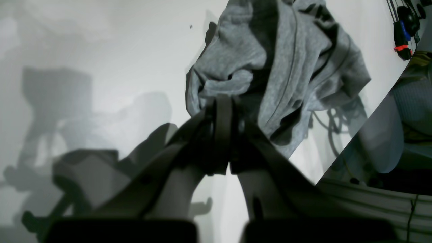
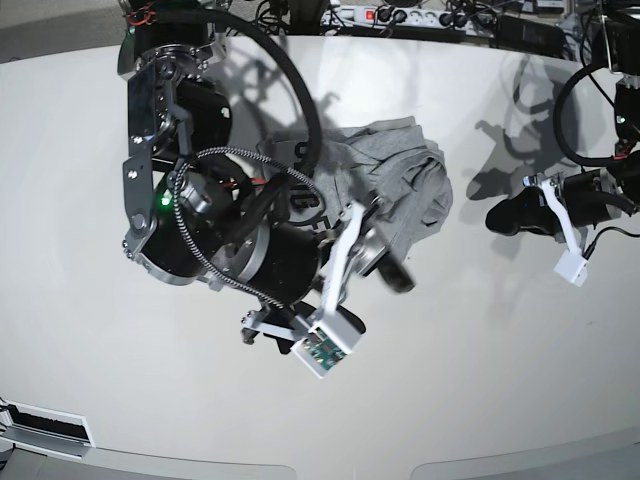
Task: Layout the t-shirt on the table in an organized manner, then fold the t-shirt properly
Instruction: 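Lift the strip end with the right gripper and fold it over the left half, then press and tuck the folded bundle with the right gripper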
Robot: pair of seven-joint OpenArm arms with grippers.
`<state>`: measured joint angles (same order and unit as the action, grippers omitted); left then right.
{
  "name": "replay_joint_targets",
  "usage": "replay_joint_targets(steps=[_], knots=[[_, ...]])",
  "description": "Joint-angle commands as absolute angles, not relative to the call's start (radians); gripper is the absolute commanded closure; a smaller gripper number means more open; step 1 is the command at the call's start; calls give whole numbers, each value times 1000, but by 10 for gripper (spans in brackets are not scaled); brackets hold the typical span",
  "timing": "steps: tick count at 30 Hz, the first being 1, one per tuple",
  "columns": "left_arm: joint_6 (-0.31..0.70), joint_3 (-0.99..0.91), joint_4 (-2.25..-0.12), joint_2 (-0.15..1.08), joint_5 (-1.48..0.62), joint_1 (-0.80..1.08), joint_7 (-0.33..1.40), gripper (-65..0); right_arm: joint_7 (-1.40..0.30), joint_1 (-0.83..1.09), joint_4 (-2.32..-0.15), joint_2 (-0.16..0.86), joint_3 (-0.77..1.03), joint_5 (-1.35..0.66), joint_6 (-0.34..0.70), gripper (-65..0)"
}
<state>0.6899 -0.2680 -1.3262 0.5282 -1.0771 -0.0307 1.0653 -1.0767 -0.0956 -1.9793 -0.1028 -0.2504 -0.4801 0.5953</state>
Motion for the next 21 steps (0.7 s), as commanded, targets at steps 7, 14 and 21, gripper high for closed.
replay_joint_targets(steps=[7, 14, 21], knots=[[698, -276, -1340, 546, -1088, -47, 1028, 0, -890, -120, -1716, -120, -318, -456, 628, -343], [698, -276, -1340, 546, -1066, -47, 1008, 0, -805, -167, -1477, -119, -447, -321, 567, -343], [698, -276, -1340, 546, -1066, -47, 1002, 0, -734, -189, -1443, -119, -464, -120, 377, -343]])
